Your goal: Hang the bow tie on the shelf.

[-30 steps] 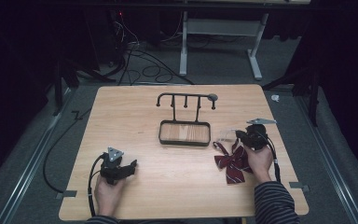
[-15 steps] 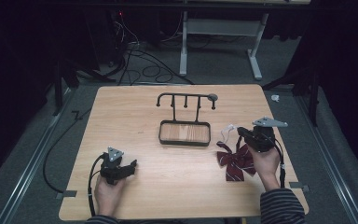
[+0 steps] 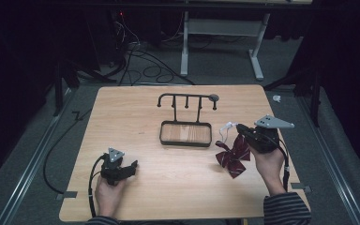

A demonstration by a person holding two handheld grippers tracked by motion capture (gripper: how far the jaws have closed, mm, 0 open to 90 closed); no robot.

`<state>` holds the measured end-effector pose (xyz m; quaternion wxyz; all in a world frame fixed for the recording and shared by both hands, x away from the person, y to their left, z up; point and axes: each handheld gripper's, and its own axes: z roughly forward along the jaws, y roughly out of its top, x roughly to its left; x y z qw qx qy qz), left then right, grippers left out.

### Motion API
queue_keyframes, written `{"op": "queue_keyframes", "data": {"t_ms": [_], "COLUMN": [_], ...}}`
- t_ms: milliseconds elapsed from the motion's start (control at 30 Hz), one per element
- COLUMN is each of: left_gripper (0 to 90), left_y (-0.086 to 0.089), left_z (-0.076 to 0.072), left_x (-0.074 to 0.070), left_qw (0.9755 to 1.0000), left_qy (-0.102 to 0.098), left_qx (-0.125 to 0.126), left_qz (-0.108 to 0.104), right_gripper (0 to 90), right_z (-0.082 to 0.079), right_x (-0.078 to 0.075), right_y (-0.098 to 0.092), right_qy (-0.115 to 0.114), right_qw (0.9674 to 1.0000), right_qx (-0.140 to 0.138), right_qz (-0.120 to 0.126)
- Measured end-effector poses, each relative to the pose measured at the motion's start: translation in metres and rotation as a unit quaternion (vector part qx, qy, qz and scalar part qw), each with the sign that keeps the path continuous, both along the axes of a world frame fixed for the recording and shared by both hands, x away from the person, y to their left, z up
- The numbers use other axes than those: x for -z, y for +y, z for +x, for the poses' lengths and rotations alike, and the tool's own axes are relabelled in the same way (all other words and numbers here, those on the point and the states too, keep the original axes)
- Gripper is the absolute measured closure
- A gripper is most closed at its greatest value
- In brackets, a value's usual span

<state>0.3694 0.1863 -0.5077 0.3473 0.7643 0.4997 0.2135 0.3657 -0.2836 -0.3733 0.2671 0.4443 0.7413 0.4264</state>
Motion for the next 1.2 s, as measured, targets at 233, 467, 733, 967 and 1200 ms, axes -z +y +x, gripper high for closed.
{"op": "queue_keyframes", "data": {"t_ms": [233,467,733,967,1200], "left_gripper": [29.7,29.6,29.6,29.6,29.5], "left_y": [0.0,0.0,0.0,0.0,0.001], "left_z": [0.0,0.0,0.0,0.0,0.0], "left_x": [0.0,0.0,0.0,0.0,0.0], "left_qw": [1.0,1.0,1.0,1.0,1.0], "left_qy": [0.0,0.001,0.002,0.002,0.003], "left_qx": [0.0,0.0,0.001,0.001,0.002], "left_qz": [0.0,0.0,-0.001,-0.001,0.0], "right_gripper": [88.7,88.7,88.7,88.7,88.7], "right_z": [-0.006,-0.008,-0.008,-0.008,-0.005], "right_x": [-0.013,-0.022,-0.029,-0.036,-0.039], "right_y": [0.013,0.022,0.031,0.039,0.048], "right_qy": [-0.022,-0.03,-0.039,-0.046,-0.048], "right_qw": [0.9994,0.9988,0.9977,0.9966,0.9955], "right_qx": [-0.026,-0.038,-0.055,-0.069,-0.082], "right_qz": [-0.002,-0.002,-0.001,0.004,0.005]}}
